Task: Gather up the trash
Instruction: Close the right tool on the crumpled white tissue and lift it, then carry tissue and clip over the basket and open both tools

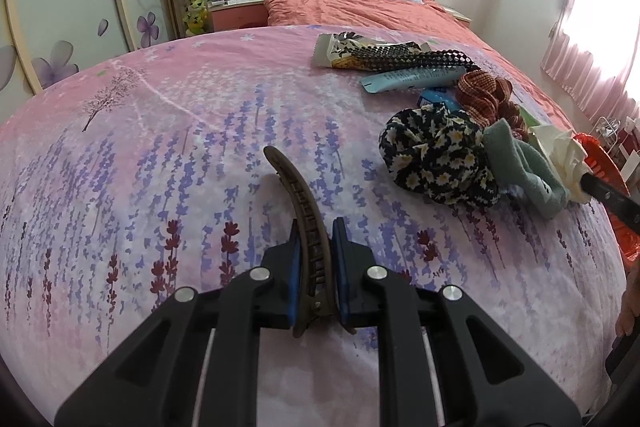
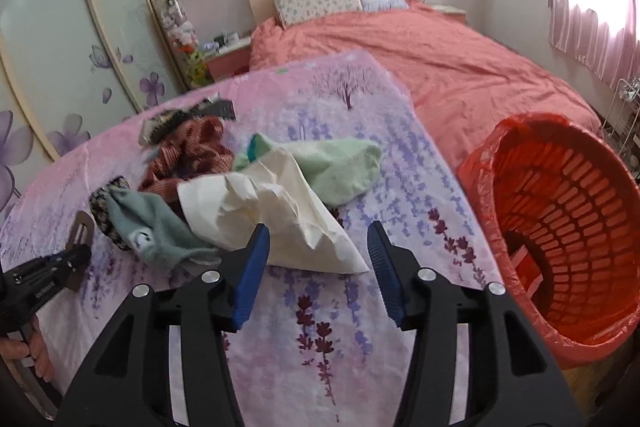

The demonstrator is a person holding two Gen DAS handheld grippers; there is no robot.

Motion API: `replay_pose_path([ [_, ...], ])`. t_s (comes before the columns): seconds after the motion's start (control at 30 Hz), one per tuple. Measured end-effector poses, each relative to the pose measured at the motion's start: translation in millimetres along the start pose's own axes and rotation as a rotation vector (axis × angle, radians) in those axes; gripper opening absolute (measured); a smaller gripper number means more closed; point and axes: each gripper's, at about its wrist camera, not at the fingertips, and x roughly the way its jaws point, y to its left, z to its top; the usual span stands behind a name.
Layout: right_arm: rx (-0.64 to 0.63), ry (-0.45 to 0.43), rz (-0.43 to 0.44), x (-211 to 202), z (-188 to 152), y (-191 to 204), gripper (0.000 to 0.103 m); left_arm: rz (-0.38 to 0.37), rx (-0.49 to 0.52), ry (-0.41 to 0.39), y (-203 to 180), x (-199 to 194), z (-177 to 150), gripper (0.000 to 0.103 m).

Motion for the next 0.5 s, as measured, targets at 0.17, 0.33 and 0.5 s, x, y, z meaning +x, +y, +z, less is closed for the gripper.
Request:
replay_pose_path([
  [0.17, -0.031, 0.054, 0.014, 13, -1, 10, 0.031, 0.006, 0.001, -0.001, -1, 1, 2, 0.016],
  [0.33, -0.017, 0.030, 0.058, 2, -5, 8, 0.013, 0.004, 0.001, -0.014, -3, 0, 4, 0.015],
  [0.5, 0.004, -0.030, 0.053, -23, -5, 4, 0.012, -0.003, 0.011, -0.044, -11, -14, 8, 0.015],
])
